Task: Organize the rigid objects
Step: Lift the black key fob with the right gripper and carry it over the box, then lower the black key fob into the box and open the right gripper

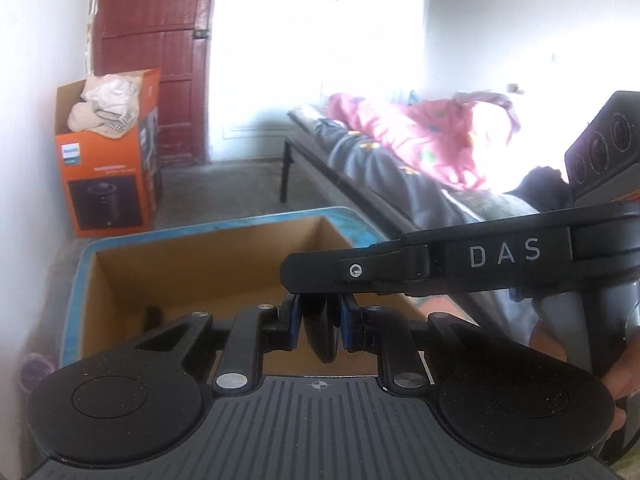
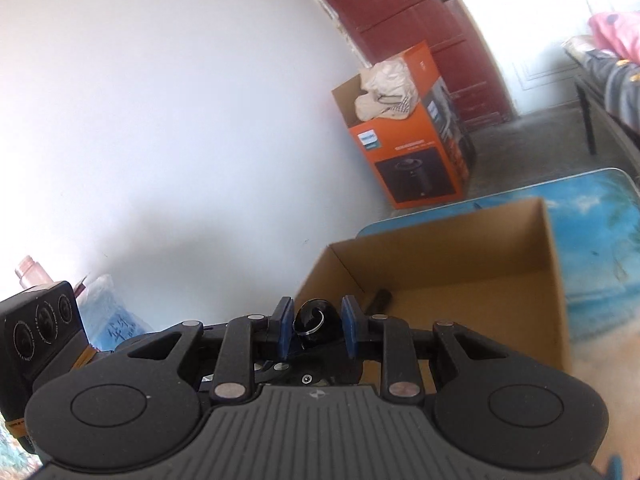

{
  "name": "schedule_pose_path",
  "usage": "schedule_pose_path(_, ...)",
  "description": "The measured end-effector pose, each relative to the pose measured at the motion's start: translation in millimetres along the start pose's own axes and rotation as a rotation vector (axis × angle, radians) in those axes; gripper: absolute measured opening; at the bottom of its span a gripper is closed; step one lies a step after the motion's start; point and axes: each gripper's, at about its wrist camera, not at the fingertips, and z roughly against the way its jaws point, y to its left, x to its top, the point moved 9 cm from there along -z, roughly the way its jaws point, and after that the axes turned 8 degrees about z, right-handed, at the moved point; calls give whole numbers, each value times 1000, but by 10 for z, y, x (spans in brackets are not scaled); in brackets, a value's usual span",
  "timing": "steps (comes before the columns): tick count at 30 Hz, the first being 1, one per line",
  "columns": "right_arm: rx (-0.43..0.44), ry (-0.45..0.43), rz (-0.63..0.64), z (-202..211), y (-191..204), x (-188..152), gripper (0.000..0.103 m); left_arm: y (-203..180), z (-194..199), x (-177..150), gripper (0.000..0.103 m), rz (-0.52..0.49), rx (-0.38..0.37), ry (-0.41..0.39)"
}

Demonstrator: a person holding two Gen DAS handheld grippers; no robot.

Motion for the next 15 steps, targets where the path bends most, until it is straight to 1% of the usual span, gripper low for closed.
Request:
schedule_pose_path(3, 29, 78, -60, -394, -160, 162, 28, 272, -239, 109, 18, 10, 47, 59)
schedule_pose_path(6, 43, 180, -149, -849, -411, 176, 28, 569, -529, 68, 18, 46, 82, 152)
schedule_pose_path(11, 35, 335, -287, -1501, -839, 41, 28, 1002, -1009, -81, 18, 136, 103, 323)
schedule_pose_path(15, 25, 433, -387, -1919, -1134, -125, 28, 1292, -1383, -138, 18, 197, 127, 443)
